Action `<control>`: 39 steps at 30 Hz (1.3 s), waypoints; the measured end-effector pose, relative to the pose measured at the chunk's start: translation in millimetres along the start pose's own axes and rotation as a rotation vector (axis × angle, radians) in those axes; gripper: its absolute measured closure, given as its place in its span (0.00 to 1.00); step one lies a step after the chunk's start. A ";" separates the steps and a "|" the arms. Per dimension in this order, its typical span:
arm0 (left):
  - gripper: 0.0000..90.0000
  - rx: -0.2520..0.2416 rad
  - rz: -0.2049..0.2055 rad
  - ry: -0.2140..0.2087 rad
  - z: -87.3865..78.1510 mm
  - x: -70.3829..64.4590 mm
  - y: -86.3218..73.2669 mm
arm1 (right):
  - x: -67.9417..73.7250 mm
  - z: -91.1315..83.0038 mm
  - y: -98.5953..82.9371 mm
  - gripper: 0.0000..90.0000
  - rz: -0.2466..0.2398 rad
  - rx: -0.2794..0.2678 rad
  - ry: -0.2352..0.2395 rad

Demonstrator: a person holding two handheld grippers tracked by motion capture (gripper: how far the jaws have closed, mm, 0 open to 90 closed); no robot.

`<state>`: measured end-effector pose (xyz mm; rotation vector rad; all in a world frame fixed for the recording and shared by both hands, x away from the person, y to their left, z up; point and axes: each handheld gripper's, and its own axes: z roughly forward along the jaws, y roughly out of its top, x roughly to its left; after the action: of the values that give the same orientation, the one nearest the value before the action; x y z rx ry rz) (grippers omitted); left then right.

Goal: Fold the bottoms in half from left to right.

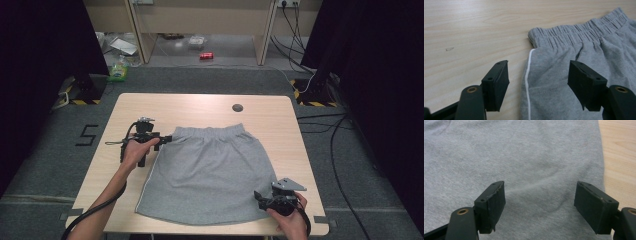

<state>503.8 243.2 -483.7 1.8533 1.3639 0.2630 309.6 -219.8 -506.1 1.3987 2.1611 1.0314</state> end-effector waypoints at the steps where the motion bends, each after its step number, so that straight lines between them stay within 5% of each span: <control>1: 0.37 0.006 -0.002 -0.001 2.9 -0.2 2.9 | -0.1 0.2 0.0 0.28 -0.002 0.002 0.001; 20: 0.38 0.026 -0.010 0.023 25.7 -3.9 14.4 | 1.7 2.1 0.8 0.28 -0.016 0.000 0.007; 39: 0.64 0.120 0.059 0.060 51.6 -12.0 24.3 | 4.8 2.9 0.5 0.28 -0.017 0.009 0.015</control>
<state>546.4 205.8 -497.2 2.0019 1.3935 0.2744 309.7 -214.3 -507.2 1.3785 2.1871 1.0299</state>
